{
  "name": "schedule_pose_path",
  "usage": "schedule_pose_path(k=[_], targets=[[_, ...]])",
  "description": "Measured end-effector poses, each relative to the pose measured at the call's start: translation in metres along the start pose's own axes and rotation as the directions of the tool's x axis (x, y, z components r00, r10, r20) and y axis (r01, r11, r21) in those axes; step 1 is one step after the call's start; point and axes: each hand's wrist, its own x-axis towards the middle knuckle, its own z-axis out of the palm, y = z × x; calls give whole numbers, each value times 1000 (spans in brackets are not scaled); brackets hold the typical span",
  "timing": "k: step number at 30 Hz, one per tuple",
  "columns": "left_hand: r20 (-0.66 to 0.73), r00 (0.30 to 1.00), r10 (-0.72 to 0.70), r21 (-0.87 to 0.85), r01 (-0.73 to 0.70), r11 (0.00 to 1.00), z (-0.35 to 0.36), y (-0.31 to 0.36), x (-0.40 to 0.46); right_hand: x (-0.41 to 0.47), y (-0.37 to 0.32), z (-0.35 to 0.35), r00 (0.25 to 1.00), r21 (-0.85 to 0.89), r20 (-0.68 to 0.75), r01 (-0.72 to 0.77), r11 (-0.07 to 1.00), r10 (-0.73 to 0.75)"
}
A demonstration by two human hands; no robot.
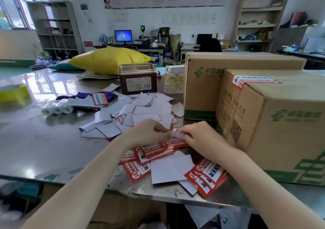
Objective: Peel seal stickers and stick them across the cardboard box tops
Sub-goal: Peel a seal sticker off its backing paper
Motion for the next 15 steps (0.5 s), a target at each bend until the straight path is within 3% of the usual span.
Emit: schedule_pose_path(k=[2,4,6,10,15], targets=[[-119,992,33,-208,-58,976,-1,7,5,6,0,0,982,35,-187,-33,999,39],[-324,946,-6,-450,-149,881,1,13,8,13,-2,1,923,60,-378,-57,997,76],[-468,883,-29,-480,-226,848,7,13,10,17,-5,5,864,76,-498,-34,997,67],[-424,905,41,-481,-264,836,14,13,9,18,-4,19,805,101,-593,38,994,30],[-340,940,-17,-672,-230,704,20,6,6,9,-1,25,846,177,-532,144,974,-28]])
